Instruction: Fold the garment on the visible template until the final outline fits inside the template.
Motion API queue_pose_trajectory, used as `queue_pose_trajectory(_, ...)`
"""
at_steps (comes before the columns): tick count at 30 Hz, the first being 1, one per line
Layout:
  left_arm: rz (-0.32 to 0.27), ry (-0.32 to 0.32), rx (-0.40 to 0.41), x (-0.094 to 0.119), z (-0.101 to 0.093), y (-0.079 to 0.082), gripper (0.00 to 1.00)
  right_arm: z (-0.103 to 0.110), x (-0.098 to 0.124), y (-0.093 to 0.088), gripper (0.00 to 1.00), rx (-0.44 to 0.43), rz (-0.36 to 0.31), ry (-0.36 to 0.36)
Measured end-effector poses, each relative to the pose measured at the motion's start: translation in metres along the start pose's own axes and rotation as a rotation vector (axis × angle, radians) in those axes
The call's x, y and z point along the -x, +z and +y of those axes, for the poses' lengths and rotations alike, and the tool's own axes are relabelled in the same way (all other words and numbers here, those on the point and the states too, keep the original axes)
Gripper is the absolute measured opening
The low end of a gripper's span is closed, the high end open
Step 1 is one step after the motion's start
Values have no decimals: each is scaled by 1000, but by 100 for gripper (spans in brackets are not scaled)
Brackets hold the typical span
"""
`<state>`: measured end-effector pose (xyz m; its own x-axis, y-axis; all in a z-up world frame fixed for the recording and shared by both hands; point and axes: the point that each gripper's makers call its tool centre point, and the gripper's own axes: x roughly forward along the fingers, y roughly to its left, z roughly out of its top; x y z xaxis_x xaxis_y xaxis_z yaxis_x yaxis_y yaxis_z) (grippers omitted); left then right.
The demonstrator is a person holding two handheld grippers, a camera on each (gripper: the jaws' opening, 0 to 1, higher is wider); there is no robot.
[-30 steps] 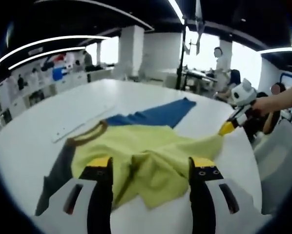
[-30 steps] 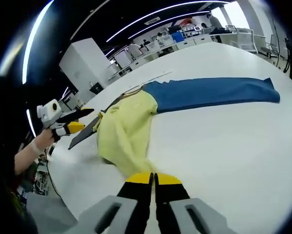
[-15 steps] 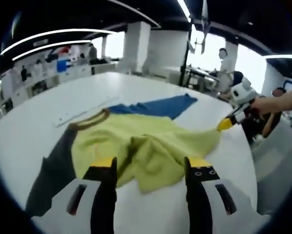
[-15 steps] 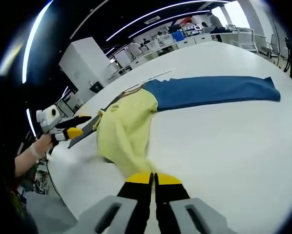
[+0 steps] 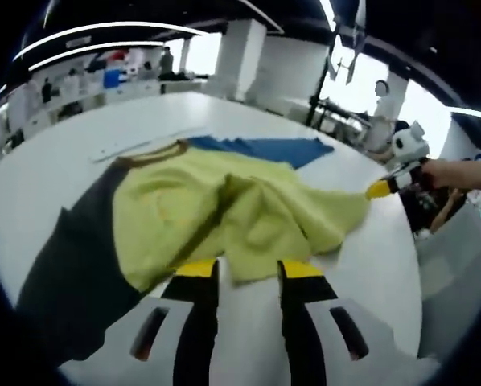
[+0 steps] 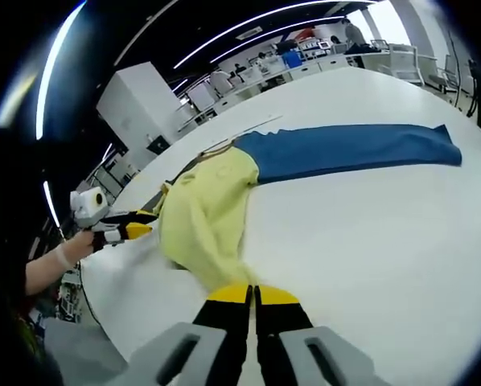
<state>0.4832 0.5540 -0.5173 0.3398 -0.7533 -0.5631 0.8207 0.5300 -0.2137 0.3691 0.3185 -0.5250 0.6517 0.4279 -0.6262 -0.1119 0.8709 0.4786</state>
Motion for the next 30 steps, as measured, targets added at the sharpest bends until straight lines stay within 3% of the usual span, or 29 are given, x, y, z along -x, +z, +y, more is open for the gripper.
queue_pose_trajectory(11, 24, -7, 34, -10, 1, -7, 18, -1, 1, 1, 0, 5, 5, 4)
queue_pose_trajectory(19, 27, 3, 93, -14, 9, -11, 1, 1, 1, -1, 0, 5, 6, 5)
queue_pose_trajectory(30, -13, -12, 150, 12, 2, -12, 0, 4, 4, 4, 0, 17, -1, 4)
